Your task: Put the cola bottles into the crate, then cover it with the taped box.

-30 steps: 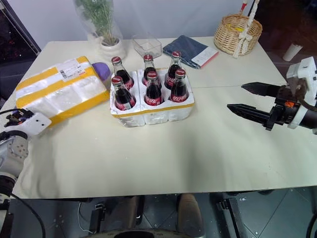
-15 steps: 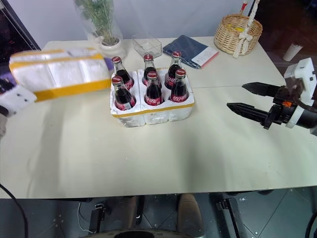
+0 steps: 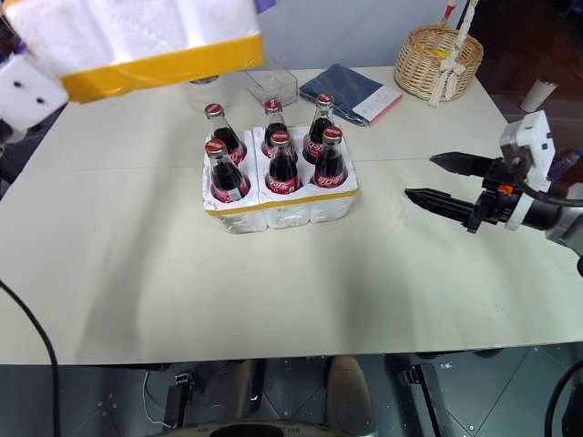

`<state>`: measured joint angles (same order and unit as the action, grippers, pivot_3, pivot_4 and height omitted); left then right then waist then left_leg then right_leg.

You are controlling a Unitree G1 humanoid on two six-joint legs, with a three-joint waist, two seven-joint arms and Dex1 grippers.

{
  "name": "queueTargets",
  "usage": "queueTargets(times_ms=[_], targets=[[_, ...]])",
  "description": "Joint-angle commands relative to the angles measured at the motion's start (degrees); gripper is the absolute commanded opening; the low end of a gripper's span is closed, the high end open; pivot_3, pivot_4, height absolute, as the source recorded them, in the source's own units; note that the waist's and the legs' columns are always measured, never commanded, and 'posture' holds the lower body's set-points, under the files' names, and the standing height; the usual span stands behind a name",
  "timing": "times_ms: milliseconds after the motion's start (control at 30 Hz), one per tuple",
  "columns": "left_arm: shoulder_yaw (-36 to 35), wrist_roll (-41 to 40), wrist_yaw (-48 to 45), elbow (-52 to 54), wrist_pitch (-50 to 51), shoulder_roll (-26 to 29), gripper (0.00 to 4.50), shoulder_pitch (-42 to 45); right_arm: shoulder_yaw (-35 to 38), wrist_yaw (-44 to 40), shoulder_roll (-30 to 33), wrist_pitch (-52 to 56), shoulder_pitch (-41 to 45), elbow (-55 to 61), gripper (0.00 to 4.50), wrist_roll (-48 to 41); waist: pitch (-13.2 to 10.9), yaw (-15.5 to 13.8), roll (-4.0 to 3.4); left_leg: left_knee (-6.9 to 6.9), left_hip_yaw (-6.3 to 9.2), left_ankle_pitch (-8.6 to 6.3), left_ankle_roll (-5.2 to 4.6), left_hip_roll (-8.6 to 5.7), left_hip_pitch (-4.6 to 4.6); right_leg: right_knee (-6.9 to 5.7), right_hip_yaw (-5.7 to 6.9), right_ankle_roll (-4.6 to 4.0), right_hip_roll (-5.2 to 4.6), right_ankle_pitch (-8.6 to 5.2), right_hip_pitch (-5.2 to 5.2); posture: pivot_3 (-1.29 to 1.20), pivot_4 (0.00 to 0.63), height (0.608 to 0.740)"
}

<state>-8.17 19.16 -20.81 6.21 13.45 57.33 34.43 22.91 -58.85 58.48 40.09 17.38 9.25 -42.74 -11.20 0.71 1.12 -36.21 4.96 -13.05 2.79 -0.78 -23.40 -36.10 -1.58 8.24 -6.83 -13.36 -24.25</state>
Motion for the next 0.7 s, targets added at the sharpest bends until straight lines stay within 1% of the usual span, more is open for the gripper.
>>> queueTargets(times_ms=[33,167,300,433,500,633,700], targets=[[1.12,-0.96,-3.18,6.57,3.99,-1.55,1.74,3.25,1.3,-0.09,0.02,-1.09,0.68,0.55,4.5,0.04,0.0,0.07,0.0,0.0,0.0,0.0,0.0,0.0,0.0,0.0,0.0,0.0,0.0,0.0,0.0,0.0,0.15,0.737],[4.8,-1.05,-7.08,12.57,8.38,-5.0,1.74,5.03,2.36,0.71,-0.4,-0.66,-0.62,1.74,4.5,-0.3,0.0,0.14,0.0,0.01,0.0,0.0,0.0,0.0,0.01,-0.01,0.0,0.0,0.01,0.0,0.0,0.0,0.15,0.737],[7.73,0.33,-10.51,18.8,13.81,-6.72,1.74,3.56,3.84,1.91,-1.12,-0.33,-2.71,3.2,4.5,-0.61,-0.01,0.16,0.01,0.01,0.01,0.0,0.0,0.01,0.01,-0.01,0.0,0.0,0.02,0.0,0.0,0.0,0.15,0.737],[8.04,1.15,-13.23,24.29,18.29,-6.41,1.74,1.4,5.11,2.91,-1.61,0.04,-4.52,4.51,4.5,-1.25,-0.01,0.15,0.01,0.01,0.01,0.0,0.0,0.0,0.01,-0.01,-0.01,0.0,0.02,0.0,0.0,0.0,0.15,0.737],[7.88,2.14,-14.37,26.69,19.47,-5.41,1.74,-0.39,5.37,3.38,-2.02,0.08,-5.26,5.07,4.5,-1.4,-0.01,0.13,0.01,0.01,0.01,0.0,0.0,0.01,0.01,-0.01,-0.01,0.0,0.02,0.0,0.0,0.0,0.15,0.737],[8.93,5.89,-15.33,28.12,18.56,-2.15,1.74,-4.42,5.25,4.07,-2.62,0.17,-5.44,5.52,4.5,-1.59,-0.01,0.16,0.0,0.01,0.01,0.0,0.0,0.01,0.02,-0.01,-0.01,0.0,0.02,-0.01,0.0,0.0,0.15,0.737],[9.88,6.64,-15.19,29.11,18.05,-2.67,1.74,-6.04,4.71,4.45,-2.99,0.14,-4.92,5.45,4.5,-1.65,-0.01,0.11,0.0,0.01,0.01,0.0,0.0,0.01,0.02,0.0,-0.01,-0.01,0.02,-0.01,0.0,0.0,0.15,0.737]])
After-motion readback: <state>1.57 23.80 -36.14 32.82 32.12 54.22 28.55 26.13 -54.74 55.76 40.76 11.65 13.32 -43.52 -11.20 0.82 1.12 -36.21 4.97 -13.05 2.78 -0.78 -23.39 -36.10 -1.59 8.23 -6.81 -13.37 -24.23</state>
